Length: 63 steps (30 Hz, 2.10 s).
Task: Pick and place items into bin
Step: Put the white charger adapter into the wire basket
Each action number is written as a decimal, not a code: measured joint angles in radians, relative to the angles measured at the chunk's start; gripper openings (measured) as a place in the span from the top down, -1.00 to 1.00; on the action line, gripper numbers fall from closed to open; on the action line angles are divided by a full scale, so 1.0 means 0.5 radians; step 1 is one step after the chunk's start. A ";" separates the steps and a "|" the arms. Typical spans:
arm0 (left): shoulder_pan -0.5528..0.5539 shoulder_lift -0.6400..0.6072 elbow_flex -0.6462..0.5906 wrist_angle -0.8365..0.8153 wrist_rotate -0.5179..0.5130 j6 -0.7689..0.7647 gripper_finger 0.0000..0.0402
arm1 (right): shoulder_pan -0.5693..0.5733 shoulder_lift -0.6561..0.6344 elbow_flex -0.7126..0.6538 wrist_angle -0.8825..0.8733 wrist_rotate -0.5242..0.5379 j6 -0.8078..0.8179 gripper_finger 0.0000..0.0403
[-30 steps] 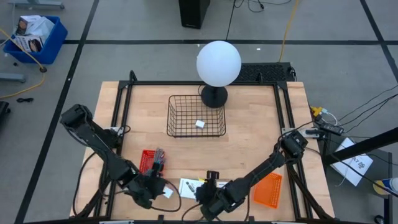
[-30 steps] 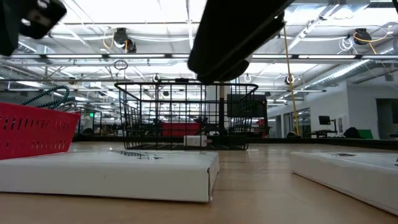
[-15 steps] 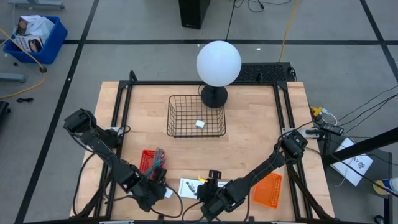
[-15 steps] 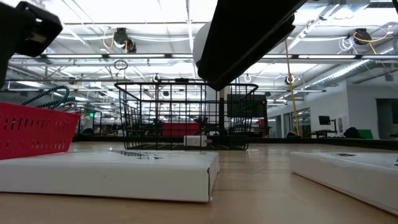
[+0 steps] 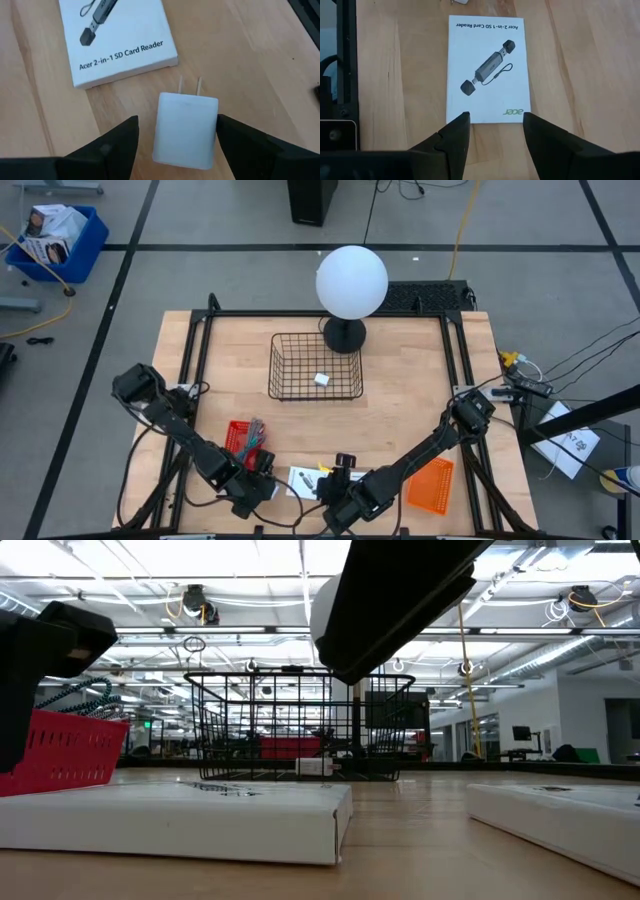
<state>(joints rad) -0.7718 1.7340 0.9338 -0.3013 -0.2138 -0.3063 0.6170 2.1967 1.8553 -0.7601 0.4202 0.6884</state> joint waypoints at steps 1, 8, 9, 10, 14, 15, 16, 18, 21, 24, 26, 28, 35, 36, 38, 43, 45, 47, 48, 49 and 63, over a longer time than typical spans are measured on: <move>0.000 0.002 0.000 -0.001 0.000 -0.006 -0.35 | 0.000 0.000 0.000 0.000 0.001 0.000 0.13; 0.031 0.002 0.000 0.002 0.024 -0.033 -0.30 | 0.000 0.000 0.000 0.000 0.002 0.000 0.16; 0.038 0.002 0.000 0.000 0.024 -0.035 -0.26 | 0.000 0.000 0.000 0.000 0.002 0.000 0.16; 0.049 0.007 0.000 0.001 0.028 -0.041 -0.21 | 0.000 0.000 0.000 0.000 0.002 0.000 0.16; 0.087 0.066 0.001 0.031 0.094 -0.049 0.02 | 0.000 0.000 0.000 -0.001 0.002 0.000 0.16; 0.092 0.085 0.004 0.054 0.104 -0.049 0.06 | 0.000 0.000 0.000 0.000 0.002 0.000 0.16; 0.099 0.107 0.010 0.080 0.108 -0.049 0.09 | 0.000 0.000 0.000 0.001 0.002 0.000 0.16; 0.112 0.134 0.012 0.093 0.108 -0.070 0.09 | 0.000 0.000 0.000 0.000 0.003 0.000 0.16; 0.138 0.125 0.011 0.095 0.118 -0.121 0.05 | 0.000 -0.001 0.000 0.000 0.003 0.000 0.16; 0.149 0.059 -0.003 0.077 0.129 -0.142 -0.04 | -0.001 -0.001 0.000 0.000 0.004 -0.001 0.16; 0.148 -0.017 -0.010 0.065 0.126 -0.144 -0.05 | 0.000 -0.001 0.000 0.001 0.005 -0.001 0.16; 0.147 -0.112 -0.001 0.089 0.104 -0.138 0.00 | -0.001 -0.001 0.000 0.000 0.005 -0.001 0.16; 0.210 -0.400 -0.001 0.072 -0.047 -0.101 0.11 | 0.000 -0.021 0.000 -0.001 0.107 -0.029 0.16; 0.228 -0.441 -0.001 0.070 -0.057 -0.086 0.11 | 0.000 -0.035 0.000 -0.003 0.107 -0.028 0.16; 0.269 -0.514 -0.001 0.064 -0.101 -0.076 0.09 | 0.007 -0.067 0.000 -0.023 0.107 -0.022 0.16; 0.410 -0.689 -0.001 0.057 -0.209 -0.032 -0.03 | 0.058 -0.176 0.000 -0.111 0.162 0.059 0.16; 0.490 -0.748 -0.001 0.060 -0.237 -0.024 -0.01 | 0.095 -0.223 0.000 -0.166 0.254 0.072 0.16; 0.584 -0.801 -0.001 0.062 -0.240 -0.020 0.06 | 0.143 -0.261 0.000 -0.226 0.387 0.084 0.16; 0.635 -0.824 -0.001 0.062 -0.232 -0.021 0.09 | 0.170 -0.279 0.000 -0.249 0.459 0.094 0.16; 0.685 -0.849 -0.001 0.063 -0.207 -0.021 0.11 | 0.194 -0.294 0.000 -0.271 0.535 0.107 0.16; 1.522 -0.925 0.266 -0.051 0.127 0.147 0.11 | 0.357 -0.314 -0.085 -0.296 0.944 0.170 0.16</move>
<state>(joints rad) -0.0107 1.2713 1.0670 -0.3269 -0.1503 -0.2327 0.7955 2.0399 1.8129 -0.9079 0.8923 0.7733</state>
